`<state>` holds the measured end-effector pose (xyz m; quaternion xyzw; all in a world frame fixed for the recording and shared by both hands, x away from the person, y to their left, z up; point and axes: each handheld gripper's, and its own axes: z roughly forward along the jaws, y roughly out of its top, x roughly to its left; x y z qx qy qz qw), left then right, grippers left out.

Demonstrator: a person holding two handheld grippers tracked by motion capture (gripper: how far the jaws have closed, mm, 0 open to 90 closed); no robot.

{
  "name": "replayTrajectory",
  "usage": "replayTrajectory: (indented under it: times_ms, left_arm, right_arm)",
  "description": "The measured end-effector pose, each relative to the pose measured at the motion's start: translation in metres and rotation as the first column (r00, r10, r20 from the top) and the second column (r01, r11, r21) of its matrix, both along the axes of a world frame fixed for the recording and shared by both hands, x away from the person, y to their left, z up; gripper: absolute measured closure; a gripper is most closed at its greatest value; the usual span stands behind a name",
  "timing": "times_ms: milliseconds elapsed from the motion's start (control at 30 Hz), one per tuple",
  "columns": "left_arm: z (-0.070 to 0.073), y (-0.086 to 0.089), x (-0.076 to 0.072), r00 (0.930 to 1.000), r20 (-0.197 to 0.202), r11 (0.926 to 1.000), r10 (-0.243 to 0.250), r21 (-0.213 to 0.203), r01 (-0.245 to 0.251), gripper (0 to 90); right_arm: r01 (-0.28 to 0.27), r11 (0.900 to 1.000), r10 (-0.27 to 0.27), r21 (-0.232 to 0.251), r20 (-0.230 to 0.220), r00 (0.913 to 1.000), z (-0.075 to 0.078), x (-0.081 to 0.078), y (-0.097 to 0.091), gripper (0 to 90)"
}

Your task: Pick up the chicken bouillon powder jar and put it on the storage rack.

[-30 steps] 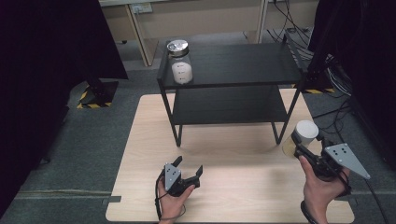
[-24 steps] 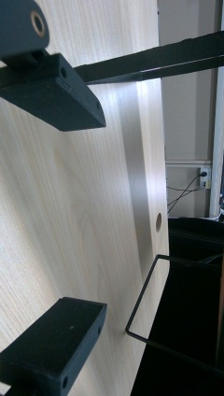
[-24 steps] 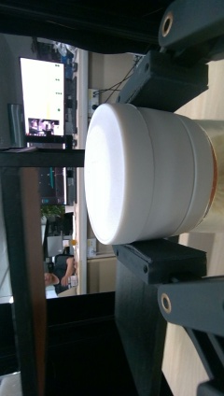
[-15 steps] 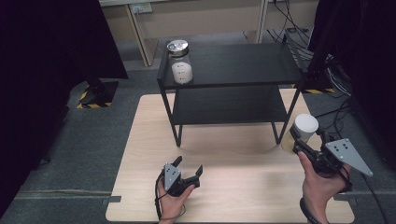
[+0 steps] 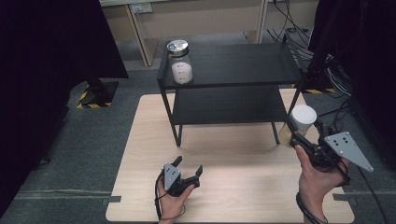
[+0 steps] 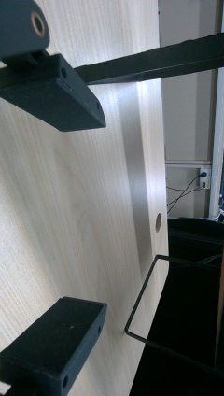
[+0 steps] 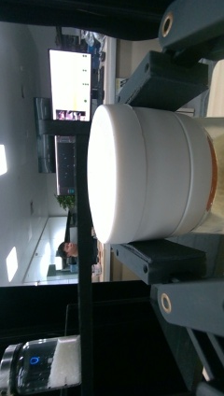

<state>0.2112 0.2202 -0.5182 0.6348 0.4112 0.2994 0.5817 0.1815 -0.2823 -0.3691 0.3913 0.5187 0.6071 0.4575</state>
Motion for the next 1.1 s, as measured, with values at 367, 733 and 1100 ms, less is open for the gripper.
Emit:
replayTrajectory:
  times_ms: [367, 733, 1100]
  left_arm:
    - [0.0, 0.0, 0.0, 1.0, 0.002, 1.0, -0.001, -0.001, 0.001, 9.4]
    - [-0.001, 0.0, 0.0, 1.0, 0.001, 1.0, -0.003, -0.005, 0.003, 9.4]
    - [-0.001, 0.001, 0.0, 1.0, 0.0, 1.0, -0.003, -0.008, 0.003, 9.4]
  right_arm:
    - [-0.023, 0.9997, 0.023, 0.006, 0.022, 0.9995, 0.016, 0.004, 0.008, 33.8]
    - [-0.035, 0.9993, 0.035, 0.01, 0.036, 0.9987, 0.029, 0.01, 0.016, 33.8]
    - [-0.035, 0.9994, 0.035, 0.006, 0.038, 0.9987, 0.041, 0.016, 0.022, 33.8]
